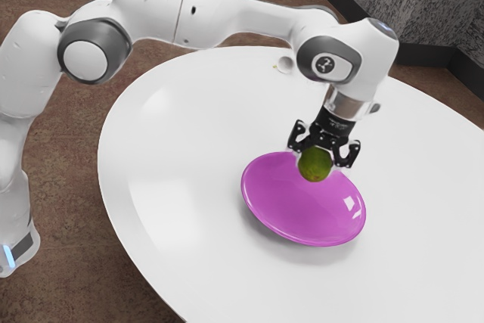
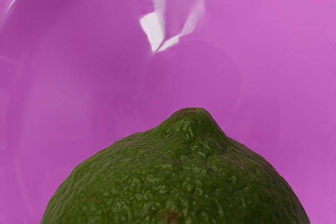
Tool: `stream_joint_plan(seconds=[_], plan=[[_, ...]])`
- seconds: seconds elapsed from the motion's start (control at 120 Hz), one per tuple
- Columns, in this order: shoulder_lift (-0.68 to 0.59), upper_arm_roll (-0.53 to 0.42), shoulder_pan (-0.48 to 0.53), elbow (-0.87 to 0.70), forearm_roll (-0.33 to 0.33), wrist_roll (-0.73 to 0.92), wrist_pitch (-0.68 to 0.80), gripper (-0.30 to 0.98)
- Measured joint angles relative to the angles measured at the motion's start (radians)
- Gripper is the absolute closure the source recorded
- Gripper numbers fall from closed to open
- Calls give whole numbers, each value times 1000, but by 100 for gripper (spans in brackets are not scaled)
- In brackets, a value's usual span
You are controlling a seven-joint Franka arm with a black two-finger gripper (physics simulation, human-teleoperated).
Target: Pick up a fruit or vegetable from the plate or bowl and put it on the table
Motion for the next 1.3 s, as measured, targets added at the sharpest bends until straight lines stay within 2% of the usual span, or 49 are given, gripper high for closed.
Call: stream_joint_plan(seconds=[0.15, 0.3, 0.567, 0.883, 0.975, 1.092, 1.208, 1.3], plan=[[-9, 52, 6, 26, 14, -3, -34, 30], [-15, 168, 8, 46, 19, 2, -61, 26], [-15, 372, 16, 47, -27, 47, -76, 26], [-11, 377, 156, 46, -60, 120, -78, 26], [-11, 321, 225, 45, -65, 138, -79, 26], [-8, 301, 244, 45, -67, 158, -78, 26], [-7, 301, 246, 44, -66, 174, -74, 11], [-9, 287, 242, 45, -27, 185, -73, 6]])
